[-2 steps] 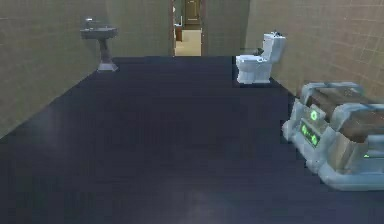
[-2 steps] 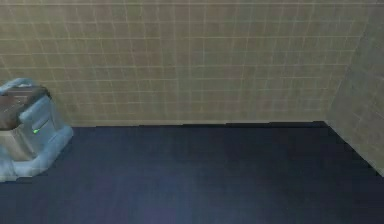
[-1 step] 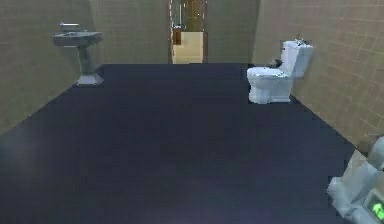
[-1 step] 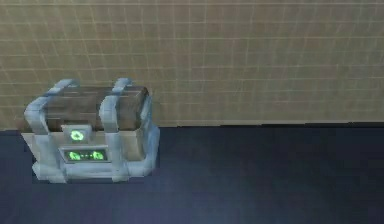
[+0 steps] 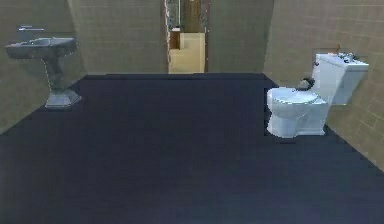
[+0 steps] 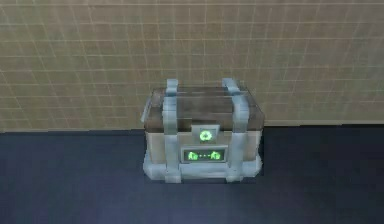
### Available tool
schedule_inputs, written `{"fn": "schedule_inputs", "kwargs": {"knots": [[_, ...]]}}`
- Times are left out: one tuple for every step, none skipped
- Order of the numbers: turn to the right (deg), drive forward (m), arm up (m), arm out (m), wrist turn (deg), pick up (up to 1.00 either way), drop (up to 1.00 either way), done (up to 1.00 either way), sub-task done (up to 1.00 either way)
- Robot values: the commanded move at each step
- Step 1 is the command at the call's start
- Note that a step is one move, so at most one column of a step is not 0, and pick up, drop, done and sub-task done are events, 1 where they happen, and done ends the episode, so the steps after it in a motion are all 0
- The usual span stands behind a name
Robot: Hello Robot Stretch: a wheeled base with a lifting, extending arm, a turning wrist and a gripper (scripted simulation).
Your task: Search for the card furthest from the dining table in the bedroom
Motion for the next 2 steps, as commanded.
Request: {"fn": "schedule_inputs", "kwargs": {"knots": [[0.0,1.0,0.0,0.0,0.0,0.0,0.0,0.0,0.0],[0.0,1.0,0.0,0.0,0.0,0.0,0.0,0.0,0.0]]}}
